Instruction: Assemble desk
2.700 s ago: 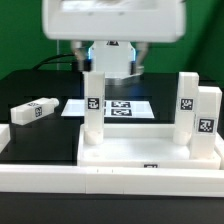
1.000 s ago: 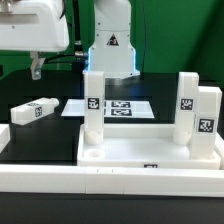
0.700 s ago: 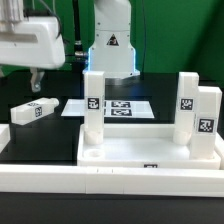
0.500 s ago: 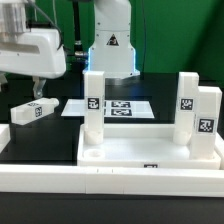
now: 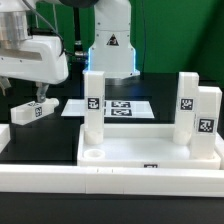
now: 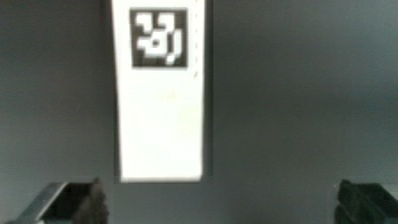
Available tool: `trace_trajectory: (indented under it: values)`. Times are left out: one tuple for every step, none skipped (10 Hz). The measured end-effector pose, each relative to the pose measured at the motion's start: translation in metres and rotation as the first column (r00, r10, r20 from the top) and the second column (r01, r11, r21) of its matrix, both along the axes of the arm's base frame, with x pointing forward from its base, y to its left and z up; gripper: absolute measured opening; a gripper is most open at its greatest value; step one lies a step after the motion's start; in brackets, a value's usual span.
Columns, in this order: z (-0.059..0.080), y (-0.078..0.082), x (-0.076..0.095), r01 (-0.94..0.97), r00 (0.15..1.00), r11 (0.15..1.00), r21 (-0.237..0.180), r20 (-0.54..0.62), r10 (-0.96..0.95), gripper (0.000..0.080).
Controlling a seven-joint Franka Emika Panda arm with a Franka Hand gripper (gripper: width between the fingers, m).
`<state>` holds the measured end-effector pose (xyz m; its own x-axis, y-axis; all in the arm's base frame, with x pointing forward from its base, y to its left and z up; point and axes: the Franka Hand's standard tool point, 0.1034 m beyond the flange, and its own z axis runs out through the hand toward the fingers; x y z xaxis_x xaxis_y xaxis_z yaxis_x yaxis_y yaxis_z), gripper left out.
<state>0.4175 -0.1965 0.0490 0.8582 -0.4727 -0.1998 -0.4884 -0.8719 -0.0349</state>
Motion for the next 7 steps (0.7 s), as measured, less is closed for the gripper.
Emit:
trace_trajectory:
  values:
    - [-0.006,-0.003,-0.002,0.007,0.999,1.0,0.025,-0.043,-0.006,0.0649]
    - [-0.01,-0.001,-0.007,0.01,0.996,0.998,0.056,-0.089,-0.005,0.0649]
    - [-0.013,-0.001,-0.009,0.02,0.99,0.995,0.097,-0.142,-0.006,0.0649]
    - [-0.014,-0.005,-0.01,0.031,0.984,0.992,0.124,-0.18,-0.008,0.0649]
    - [-0.014,-0.006,-0.012,0.045,0.97,0.984,0.172,-0.242,-0.002,0.0649]
    - [-0.014,-0.007,-0.011,0.043,0.96,0.98,0.194,-0.28,0.013,0.0649]
    - [-0.012,-0.006,-0.014,0.047,0.938,0.971,0.235,-0.345,0.038,0.0649]
